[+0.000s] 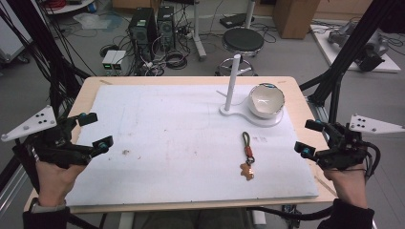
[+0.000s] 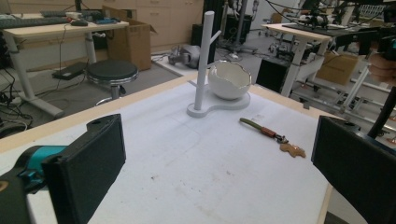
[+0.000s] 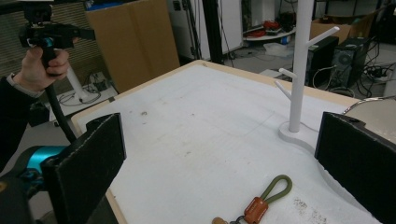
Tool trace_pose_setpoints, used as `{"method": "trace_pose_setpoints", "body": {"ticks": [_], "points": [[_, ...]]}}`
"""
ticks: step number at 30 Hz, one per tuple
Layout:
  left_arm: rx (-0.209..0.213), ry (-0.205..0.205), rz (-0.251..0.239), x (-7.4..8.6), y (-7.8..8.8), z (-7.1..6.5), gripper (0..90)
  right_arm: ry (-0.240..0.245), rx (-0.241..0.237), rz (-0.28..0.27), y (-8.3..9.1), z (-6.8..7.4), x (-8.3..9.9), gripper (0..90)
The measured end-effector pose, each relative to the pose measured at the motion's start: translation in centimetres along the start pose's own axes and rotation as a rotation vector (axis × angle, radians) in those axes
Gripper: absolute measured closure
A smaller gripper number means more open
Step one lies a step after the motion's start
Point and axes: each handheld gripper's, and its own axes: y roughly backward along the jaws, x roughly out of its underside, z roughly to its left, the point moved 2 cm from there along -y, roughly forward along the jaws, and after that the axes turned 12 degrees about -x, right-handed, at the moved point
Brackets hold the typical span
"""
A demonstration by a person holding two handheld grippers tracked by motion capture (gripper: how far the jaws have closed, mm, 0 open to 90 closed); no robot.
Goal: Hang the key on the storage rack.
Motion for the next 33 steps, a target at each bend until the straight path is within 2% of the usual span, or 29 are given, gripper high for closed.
{"method": "trace_pose_setpoints", "body": {"ticks": [15, 20, 25, 33], "points": [[-0.013, 0.007, 0.008, 0.4, -0.2, 0.4, 3.4, -0.002, 0.003, 0.010, -0.9, -0.4, 0.0, 1.0], [-0.020, 0.016, 0.023, 0.7, -0.5, 0.8, 3.4, -0.001, 0.014, 0.032, -1.6, -0.9, -0.2, 1.0], [-0.026, 0.009, 0.032, 0.8, -0.7, 0.7, 3.4, -0.018, 0.015, 0.055, -2.9, -2.2, -0.2, 1.0], [-0.026, 0.006, 0.035, 0.8, -0.8, 0.5, 3.4, -0.024, 0.002, 0.094, -5.4, -3.2, -0.8, 1.0]]}}
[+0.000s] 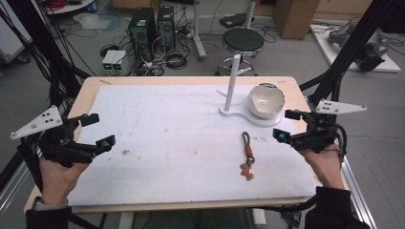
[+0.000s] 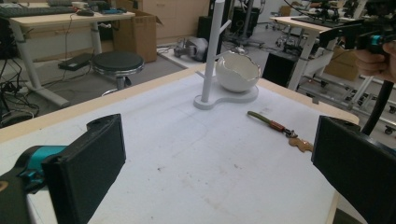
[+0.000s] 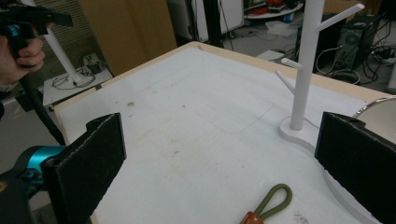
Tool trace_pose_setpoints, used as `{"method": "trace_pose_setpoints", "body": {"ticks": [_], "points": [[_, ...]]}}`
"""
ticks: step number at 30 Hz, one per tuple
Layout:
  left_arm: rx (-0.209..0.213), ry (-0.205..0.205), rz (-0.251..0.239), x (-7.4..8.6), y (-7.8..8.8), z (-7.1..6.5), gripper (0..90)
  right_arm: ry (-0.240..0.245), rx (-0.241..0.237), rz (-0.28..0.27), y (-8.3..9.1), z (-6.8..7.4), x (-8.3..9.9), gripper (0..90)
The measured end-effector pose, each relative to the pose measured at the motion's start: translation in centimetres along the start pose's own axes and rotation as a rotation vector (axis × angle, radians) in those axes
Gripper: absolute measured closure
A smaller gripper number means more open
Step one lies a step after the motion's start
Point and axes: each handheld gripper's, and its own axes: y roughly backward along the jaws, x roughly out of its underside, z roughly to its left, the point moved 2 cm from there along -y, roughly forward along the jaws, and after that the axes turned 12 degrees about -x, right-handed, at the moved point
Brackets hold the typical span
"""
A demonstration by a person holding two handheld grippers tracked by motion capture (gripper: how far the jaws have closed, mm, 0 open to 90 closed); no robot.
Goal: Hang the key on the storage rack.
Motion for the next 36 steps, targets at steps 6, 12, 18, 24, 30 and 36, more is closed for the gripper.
{"method": "trace_pose_setpoints", "body": {"ticks": [6, 12, 18, 24, 30, 36], "points": [[0.001, 0.001, -0.001, 0.0, 0.0, 0.0, 3.4, -0.002, -0.014, 0.036, -2.7, -0.7, -0.7, 1.0], [0.002, 0.001, -0.005, -0.1, 0.2, 0.0, 3.4, -0.008, 0.035, 0.076, -4.1, -1.8, -0.7, 1.0], [0.001, 0.003, -0.006, -0.1, 0.3, 0.0, 3.4, -0.023, 0.107, 0.070, -4.2, -3.3, 0.5, 1.0], [0.003, 0.002, -0.003, -0.1, 0.2, -0.1, 3.4, -0.078, 0.137, 0.103, -5.0, -5.2, 2.7, 1.1], [0.002, 0.001, 0.000, -0.1, 0.2, -0.1, 3.4, -0.108, 0.190, 0.171, -6.6, -7.1, 4.6, 1.1], [0.000, 0.000, -0.003, -0.1, 0.3, 0.0, 3.4, -0.135, 0.228, 0.252, -8.1, -8.9, 6.3, 1.1]]}}
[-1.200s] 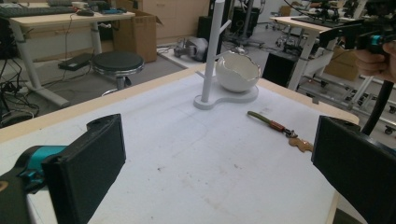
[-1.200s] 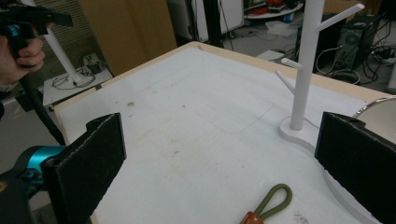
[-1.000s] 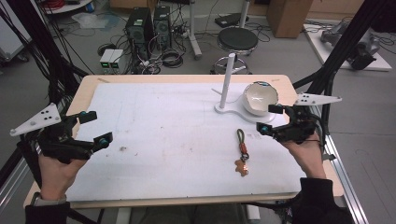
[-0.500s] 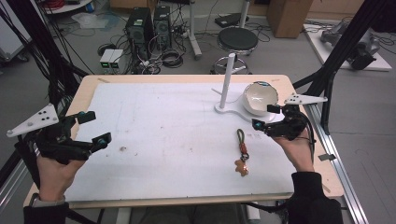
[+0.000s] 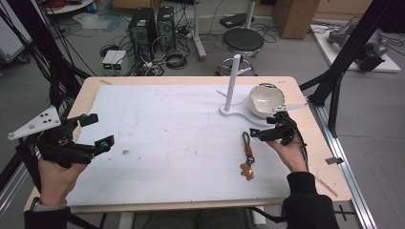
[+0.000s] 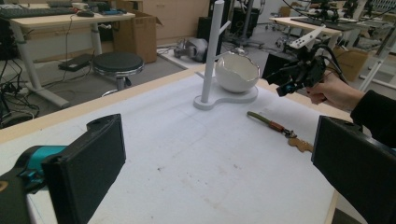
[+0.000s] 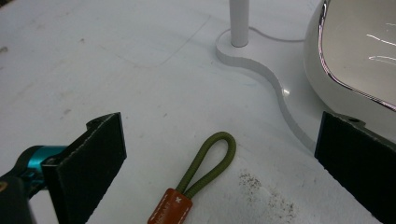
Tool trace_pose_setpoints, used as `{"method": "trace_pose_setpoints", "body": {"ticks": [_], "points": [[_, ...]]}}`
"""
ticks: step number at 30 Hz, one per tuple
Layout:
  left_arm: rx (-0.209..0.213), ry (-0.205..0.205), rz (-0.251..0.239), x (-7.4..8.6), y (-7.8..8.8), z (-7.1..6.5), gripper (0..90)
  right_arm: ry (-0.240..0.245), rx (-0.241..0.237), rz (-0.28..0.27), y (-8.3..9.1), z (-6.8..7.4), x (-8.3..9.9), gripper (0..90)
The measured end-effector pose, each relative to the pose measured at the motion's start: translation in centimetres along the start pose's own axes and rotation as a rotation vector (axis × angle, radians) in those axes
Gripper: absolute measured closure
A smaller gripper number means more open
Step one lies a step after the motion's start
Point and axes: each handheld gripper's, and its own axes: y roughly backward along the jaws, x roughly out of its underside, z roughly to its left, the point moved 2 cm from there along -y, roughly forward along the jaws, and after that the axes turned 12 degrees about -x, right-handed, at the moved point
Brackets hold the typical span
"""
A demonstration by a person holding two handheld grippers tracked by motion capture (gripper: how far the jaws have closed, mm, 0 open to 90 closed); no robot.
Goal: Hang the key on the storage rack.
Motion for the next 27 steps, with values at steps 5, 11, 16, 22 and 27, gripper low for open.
{"method": "trace_pose_setpoints", "body": {"ticks": [5, 11, 16, 22, 27], "points": [[-0.006, -0.008, 0.017, 0.3, -0.4, -0.2, 3.4, -0.034, 0.012, 0.025, -1.1, -1.0, 0.7, 1.1], [-0.004, -0.008, 0.027, 0.5, -0.7, -0.4, 3.4, -0.082, 0.033, 0.069, -2.4, -2.1, 1.6, 1.1], [-0.003, -0.009, 0.030, 0.6, -0.8, -0.4, 3.4, -0.098, 0.057, 0.077, -3.2, -2.7, 1.7, 1.1], [-0.002, -0.006, 0.035, 0.7, -0.8, -0.4, 3.4, -0.106, 0.084, 0.097, -4.0, -3.2, 1.9, 1.2], [-0.005, -0.008, 0.029, 0.6, -0.7, -0.4, 3.4, -0.080, 0.117, 0.121, -4.8, -3.3, 2.0, 1.5]]}}
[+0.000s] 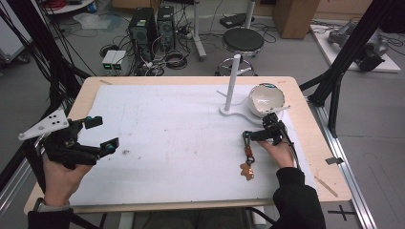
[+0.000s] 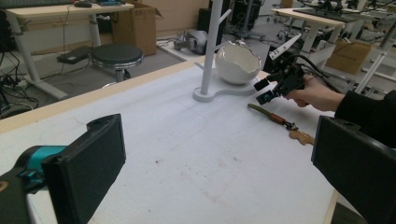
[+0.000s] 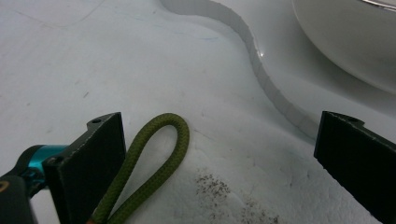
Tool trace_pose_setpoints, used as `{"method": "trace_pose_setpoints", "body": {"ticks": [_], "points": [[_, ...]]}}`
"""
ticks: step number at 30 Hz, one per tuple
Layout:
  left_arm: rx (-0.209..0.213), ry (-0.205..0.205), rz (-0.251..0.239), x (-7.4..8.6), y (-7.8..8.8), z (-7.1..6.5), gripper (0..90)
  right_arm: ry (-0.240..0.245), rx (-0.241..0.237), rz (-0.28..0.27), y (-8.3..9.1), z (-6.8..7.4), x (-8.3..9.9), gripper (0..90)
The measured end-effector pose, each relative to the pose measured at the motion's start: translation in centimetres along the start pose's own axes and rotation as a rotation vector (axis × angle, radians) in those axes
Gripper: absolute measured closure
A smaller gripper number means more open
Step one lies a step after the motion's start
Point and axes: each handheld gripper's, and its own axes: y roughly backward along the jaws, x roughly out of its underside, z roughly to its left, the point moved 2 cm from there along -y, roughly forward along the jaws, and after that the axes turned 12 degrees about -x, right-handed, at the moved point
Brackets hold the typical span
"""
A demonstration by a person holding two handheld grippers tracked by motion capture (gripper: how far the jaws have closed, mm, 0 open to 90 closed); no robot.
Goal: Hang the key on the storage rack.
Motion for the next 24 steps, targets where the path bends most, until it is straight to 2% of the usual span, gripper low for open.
{"method": "trace_pose_setpoints", "body": {"ticks": [1, 5, 15, 17, 22, 24], "points": [[0.003, 0.000, -0.003, 0.0, 0.0, 0.0, 3.4, -0.012, 0.008, 0.000, -0.1, 0.0, 0.0, 1.5], [0.003, 0.001, -0.002, 0.0, 0.1, 0.0, 3.4, -0.003, 0.025, 0.011, -0.6, 0.0, 0.0, 2.2], [0.004, 0.003, -0.002, 0.0, 0.1, 0.0, 3.4, 0.009, 0.045, 0.049, -1.2, 0.0, 0.2, 4.7], [0.002, 0.002, 0.000, 0.0, 0.2, 0.0, 3.4, -0.001, 0.044, 0.055, -1.3, 0.0, 0.3, 4.9], [0.003, 0.004, 0.000, 0.1, 0.1, 0.0, 3.4, 0.024, 0.061, 0.068, -1.4, 0.1, 0.3, 8.0], [0.002, 0.005, 0.002, 0.1, 0.1, 0.1, 3.4, 0.043, 0.075, 0.071, -1.4, 0.2, 0.3, 13.8]]}}
